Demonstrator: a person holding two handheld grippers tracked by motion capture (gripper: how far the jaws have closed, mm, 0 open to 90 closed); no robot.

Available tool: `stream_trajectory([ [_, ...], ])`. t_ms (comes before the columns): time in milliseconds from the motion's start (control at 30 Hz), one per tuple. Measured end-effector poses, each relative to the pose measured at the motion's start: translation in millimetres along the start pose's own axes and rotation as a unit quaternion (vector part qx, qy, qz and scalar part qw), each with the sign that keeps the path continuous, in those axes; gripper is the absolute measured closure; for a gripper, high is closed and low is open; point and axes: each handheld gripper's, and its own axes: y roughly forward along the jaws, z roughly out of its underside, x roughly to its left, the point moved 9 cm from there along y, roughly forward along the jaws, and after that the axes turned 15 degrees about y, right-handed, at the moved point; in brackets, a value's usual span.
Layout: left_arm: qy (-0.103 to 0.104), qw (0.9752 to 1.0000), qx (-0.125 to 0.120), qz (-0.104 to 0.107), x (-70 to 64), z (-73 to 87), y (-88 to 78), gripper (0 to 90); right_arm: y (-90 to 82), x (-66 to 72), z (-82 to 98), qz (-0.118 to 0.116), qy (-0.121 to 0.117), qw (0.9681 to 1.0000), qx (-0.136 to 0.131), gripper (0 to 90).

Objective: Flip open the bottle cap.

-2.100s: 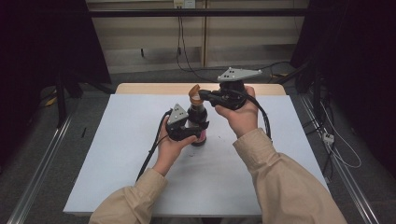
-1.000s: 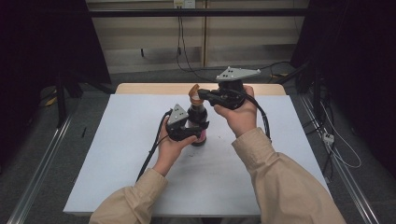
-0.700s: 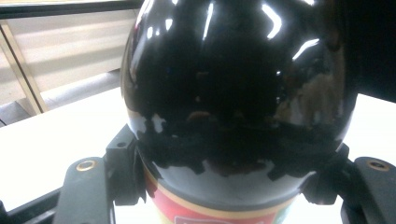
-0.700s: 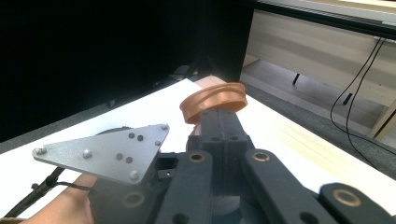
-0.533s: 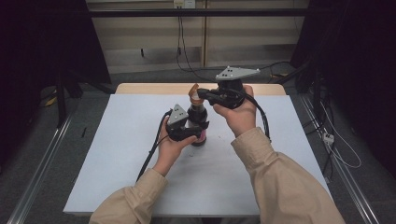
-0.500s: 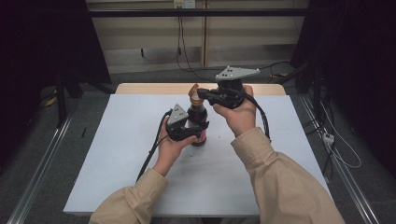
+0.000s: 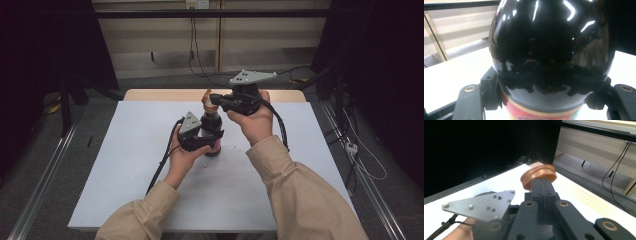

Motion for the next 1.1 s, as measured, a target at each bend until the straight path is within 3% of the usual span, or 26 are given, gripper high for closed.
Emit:
stream_trajectory([
  [633,0.000,1.0000,-0.003,-0.001,-0.8,0.1,0.0,30.4,0.2,4.8,-6.5,-0.006,-0.002,0.9999,-0.010,90.0],
  [967,-0.003,0.9999,-0.014,-0.004,-0.6,0.6,-0.1,29.7,-0.5,2.6,-3.0,-0.023,0.018,0.9995,-0.010,90.0],
  [1100,-0.013,0.9998,-0.015,-0.004,0.0,1.6,-0.1,28.8,-2.2,-0.7,-2.5,-0.015,0.020,0.9996,-0.014,79.5],
])
